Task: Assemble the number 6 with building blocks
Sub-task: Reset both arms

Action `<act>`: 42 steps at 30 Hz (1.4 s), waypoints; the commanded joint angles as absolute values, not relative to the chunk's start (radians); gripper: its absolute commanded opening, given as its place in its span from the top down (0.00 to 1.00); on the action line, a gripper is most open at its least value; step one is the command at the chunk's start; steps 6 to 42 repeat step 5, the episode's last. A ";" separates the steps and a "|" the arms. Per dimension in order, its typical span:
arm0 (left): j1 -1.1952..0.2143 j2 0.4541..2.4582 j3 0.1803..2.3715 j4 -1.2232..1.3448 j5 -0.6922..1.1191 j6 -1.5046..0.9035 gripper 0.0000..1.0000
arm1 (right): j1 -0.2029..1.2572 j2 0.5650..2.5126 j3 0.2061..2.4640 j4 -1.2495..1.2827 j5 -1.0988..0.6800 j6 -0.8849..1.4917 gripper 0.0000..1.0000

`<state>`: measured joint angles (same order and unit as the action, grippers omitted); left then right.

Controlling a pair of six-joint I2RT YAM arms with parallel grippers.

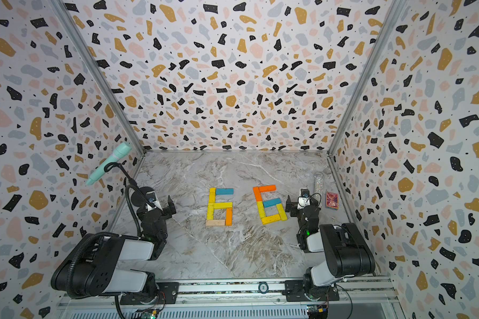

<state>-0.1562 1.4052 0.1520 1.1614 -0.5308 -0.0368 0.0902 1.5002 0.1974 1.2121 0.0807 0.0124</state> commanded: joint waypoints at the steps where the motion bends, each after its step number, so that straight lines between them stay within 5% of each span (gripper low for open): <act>1: -0.150 1.398 0.152 1.228 -0.526 -0.041 0.01 | 0.088 1.488 0.219 1.217 0.092 0.000 0.01; 42: -0.150 1.394 0.152 1.220 -0.525 -0.042 0.00 | 0.085 1.485 0.217 1.218 0.081 0.000 0.01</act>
